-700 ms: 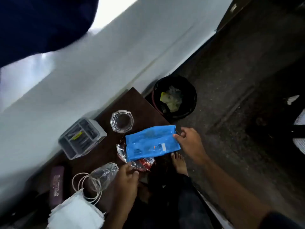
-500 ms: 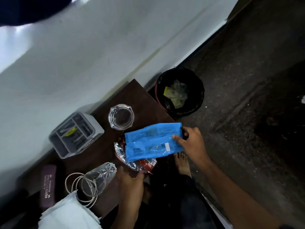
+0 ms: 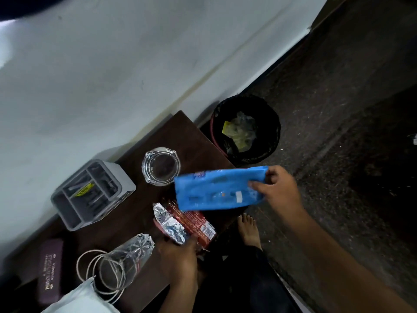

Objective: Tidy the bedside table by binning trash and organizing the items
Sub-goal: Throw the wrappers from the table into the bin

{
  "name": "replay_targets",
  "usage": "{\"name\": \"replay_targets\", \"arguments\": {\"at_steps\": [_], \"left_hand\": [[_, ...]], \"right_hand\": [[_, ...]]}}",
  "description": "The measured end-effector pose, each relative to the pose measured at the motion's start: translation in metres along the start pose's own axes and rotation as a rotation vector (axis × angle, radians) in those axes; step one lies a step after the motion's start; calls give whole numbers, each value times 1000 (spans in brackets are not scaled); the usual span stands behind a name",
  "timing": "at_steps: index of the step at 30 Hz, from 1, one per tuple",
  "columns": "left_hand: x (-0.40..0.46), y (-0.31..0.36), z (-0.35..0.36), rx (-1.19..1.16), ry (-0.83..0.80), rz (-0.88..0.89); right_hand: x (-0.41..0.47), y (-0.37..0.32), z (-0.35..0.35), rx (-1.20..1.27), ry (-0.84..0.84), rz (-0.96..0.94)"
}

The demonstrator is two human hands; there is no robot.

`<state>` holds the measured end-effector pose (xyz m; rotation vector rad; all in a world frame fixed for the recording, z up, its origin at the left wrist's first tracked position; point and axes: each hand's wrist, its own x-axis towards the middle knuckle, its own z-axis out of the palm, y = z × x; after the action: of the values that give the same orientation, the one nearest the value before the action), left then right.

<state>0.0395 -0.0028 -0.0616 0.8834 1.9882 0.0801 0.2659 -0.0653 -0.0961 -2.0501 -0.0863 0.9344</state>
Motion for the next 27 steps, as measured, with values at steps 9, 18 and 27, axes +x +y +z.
{"name": "replay_targets", "arguments": {"at_steps": [9,18,27], "left_hand": [[-29,7,1,27,-156,149],[-35,47,26,32,-351,202],[-30,77,52,-41,-454,231]], "right_hand": [[60,4,-72,363,456,204],[125,-2,-6,313,407,350],[40,-46,-36,186,-119,147]]}}
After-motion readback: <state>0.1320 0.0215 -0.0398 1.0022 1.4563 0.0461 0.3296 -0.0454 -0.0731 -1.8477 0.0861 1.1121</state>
